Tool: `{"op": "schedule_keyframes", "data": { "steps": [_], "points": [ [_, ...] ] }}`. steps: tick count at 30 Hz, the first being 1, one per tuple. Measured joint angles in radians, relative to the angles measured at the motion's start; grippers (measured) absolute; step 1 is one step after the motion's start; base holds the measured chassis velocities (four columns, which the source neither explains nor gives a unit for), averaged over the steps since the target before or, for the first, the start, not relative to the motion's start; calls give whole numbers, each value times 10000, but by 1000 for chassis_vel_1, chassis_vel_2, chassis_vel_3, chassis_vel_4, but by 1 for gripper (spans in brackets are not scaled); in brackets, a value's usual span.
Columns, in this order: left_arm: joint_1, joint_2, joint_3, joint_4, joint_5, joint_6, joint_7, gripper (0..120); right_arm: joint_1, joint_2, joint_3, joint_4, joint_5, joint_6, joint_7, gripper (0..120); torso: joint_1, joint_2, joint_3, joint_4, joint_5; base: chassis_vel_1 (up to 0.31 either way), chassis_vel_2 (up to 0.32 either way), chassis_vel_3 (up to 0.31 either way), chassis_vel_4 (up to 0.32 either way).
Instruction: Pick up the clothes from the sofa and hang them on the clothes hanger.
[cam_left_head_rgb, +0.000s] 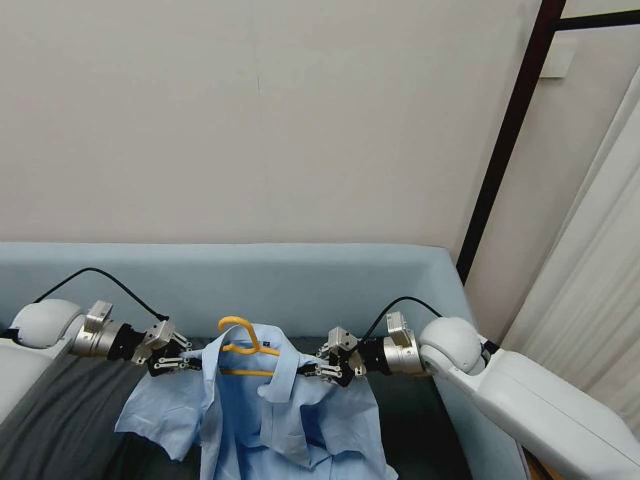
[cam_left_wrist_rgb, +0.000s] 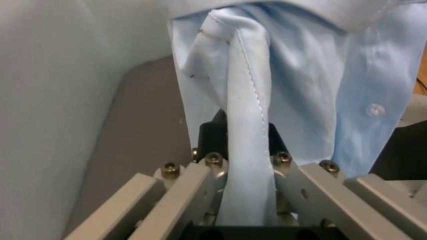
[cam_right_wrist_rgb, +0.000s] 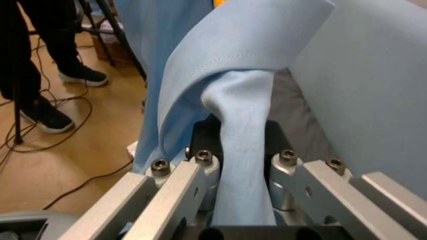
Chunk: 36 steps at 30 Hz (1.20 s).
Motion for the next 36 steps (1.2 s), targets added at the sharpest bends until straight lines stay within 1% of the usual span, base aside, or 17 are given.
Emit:
{"op": "schedule_keyframes", "data": {
  "steps": [3,4,6,9,10,12,14,15,20,21,23,25,26,28,31,33,36],
  "points": [
    [-1,-6,-12,91,-46,-89,-4,16,-90,-81,102,79,107,-2,230,7,0,0,0,0,-1,0,0,0,0],
    [-1,-6,-12,91,-46,-89,-4,16,-90,-81,102,79,107,-2,230,7,0,0,0,0,-1,0,0,0,0],
    [25,-8,-58,125,-83,-145,-4,27,-130,-144,151,134,266,-3,278,7,0,0,0,1,0,0,0,0,0],
    [36,-6,-146,174,-220,-219,-5,38,-189,-223,205,180,304,-3,272,7,-1,0,0,1,-1,0,0,0,0],
    [36,-6,-146,174,-220,-219,-5,38,-189,-223,205,180,304,-3,272,7,-1,0,0,1,-1,0,0,0,0],
    [-12,29,-333,272,-389,-235,-5,48,-282,-305,274,216,203,13,230,7,0,0,0,0,-1,0,0,0,0],
    [-81,142,-605,464,-550,-235,-7,57,-390,-409,346,260,56,48,208,7,0,0,-1,-2,0,0,0,0,0],
    [-81,142,-605,464,-550,-235,-7,57,-390,-409,346,260,56,48,208,7,0,0,-1,-2,0,0,0,0,0],
    [8,750,-1255,1046,-1206,-521,-401,79,-682,-752,735,501,-35,167,273,7,0,0,-1,0,2,0,0,0,0],
    [8,750,-1255,1046,-1206,-521,-401,79,-682,-752,735,501,-35,167,273,7,0,0,-1,0,2,0,0,0,0],
    [397,994,-1517,937,-1892,-902,-1262,87,-742,-867,950,661,39,179,407,7,0,0,-1,4,0,0,0,0,0],
    [1149,1213,-1820,437,-3150,-1348,-2790,97,-783,-1033,1161,886,209,183,493,7,0,1,-1,2,0,0,0,0,0],
    [1149,1213,-1820,437,-3150,-1348,-2790,97,-783,-1033,1161,886,209,183,493,7,0,1,-1,2,0,0,0,0,0],
    [2189,1286,-2417,-136,-4160,-1386,-3503,100,-886,-1330,1414,1231,481,183,517,7,0,0,-2,1,-3,0,0,0,0],
    [2682,1286,-2831,-299,-4234,-1336,-3127,100,-981,-1553,1597,1497,699,189,517,7,-1,1,-2,0,-3,0,0,0,0],
    [3035,1287,-3291,-354,-4179,-997,-2002,100,-1149,-1833,1903,1872,972,191,517,7,-1,1,-2,3,1,0,0,0,0],
    [3086,1286,-3387,-356,-4031,-682,-1137,100,-1366,-2079,2275,2184,1139,184,519,7,-2,2,-2,4,0,0,0,0,0]
  ]
}}
